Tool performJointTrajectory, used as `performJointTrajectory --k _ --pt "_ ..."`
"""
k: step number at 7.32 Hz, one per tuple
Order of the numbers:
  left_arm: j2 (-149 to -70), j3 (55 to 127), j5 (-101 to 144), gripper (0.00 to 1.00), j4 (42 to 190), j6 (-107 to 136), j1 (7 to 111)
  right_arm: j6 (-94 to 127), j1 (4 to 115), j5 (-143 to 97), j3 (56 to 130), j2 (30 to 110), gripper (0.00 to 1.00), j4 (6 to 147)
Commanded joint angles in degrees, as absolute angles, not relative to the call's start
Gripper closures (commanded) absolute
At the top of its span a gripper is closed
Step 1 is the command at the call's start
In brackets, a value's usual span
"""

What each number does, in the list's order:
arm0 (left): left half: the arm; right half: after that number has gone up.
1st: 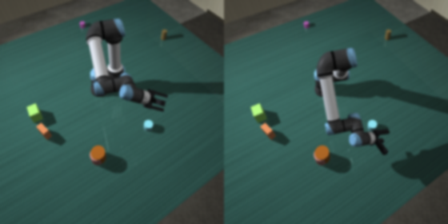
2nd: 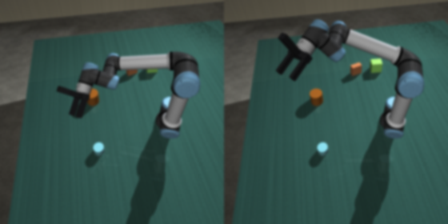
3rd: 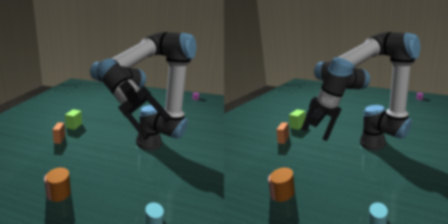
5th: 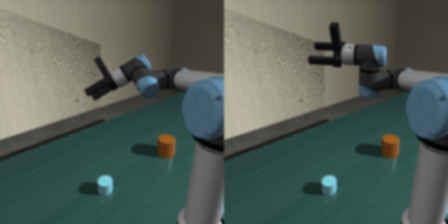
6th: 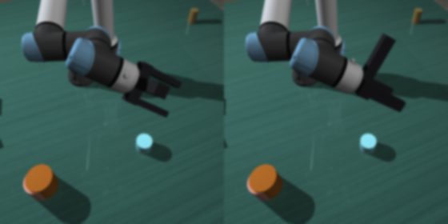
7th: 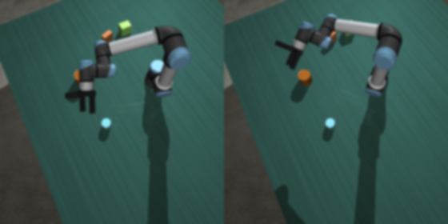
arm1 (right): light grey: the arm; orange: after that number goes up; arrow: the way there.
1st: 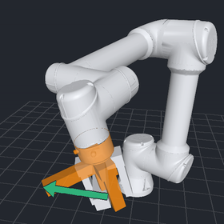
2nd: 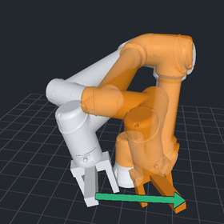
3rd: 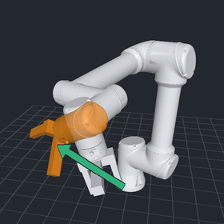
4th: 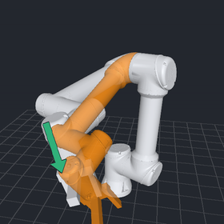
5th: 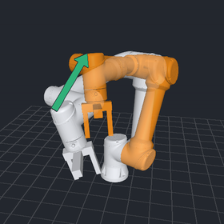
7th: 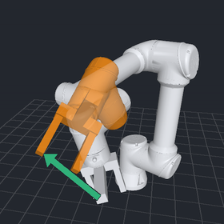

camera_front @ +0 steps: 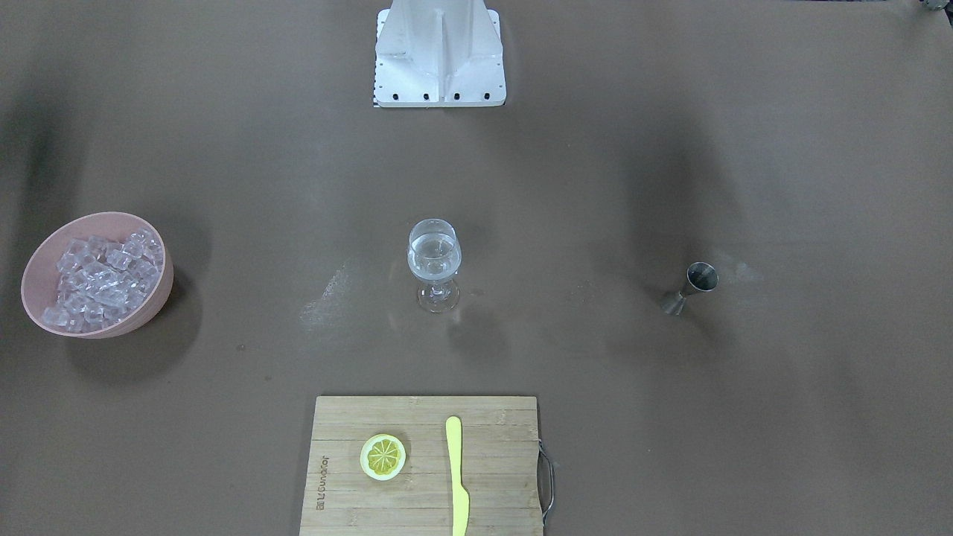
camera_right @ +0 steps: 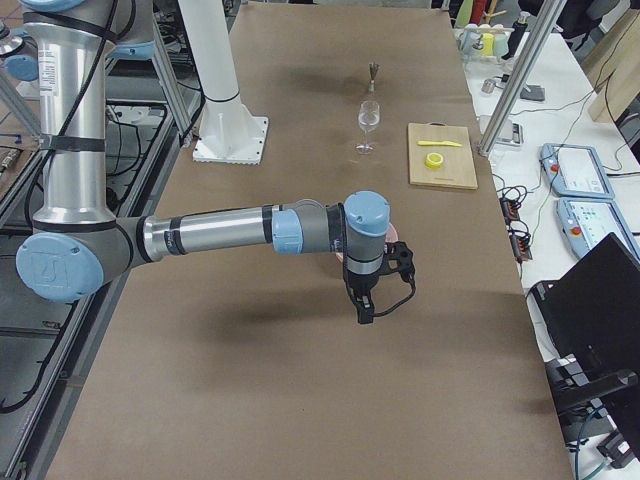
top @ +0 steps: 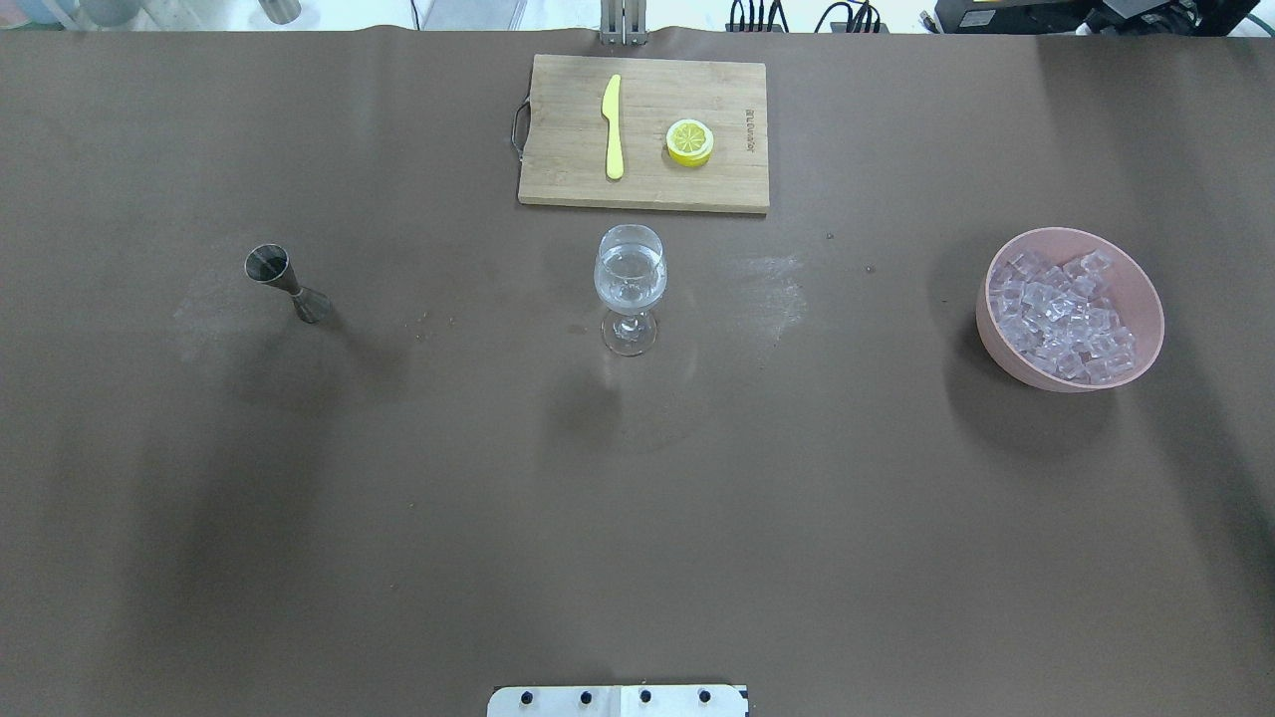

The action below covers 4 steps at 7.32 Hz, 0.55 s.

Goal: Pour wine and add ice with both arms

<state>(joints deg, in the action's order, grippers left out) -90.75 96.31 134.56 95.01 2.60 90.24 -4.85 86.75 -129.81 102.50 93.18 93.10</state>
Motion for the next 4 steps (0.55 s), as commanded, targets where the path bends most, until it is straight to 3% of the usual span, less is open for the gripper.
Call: performJointTrajectory --k 1,4 --pt "-91.1 95.8 134.7 0.02 101.8 3.8 90.1 -4.8 86.7 -130.0 102.4 93.2 0.00 93.2" --pt "-91.2 93.7 134.9 0.02 117.3 10.6 90.0 -4.7 86.7 -130.2 102.2 92.9 0.00 93.2"
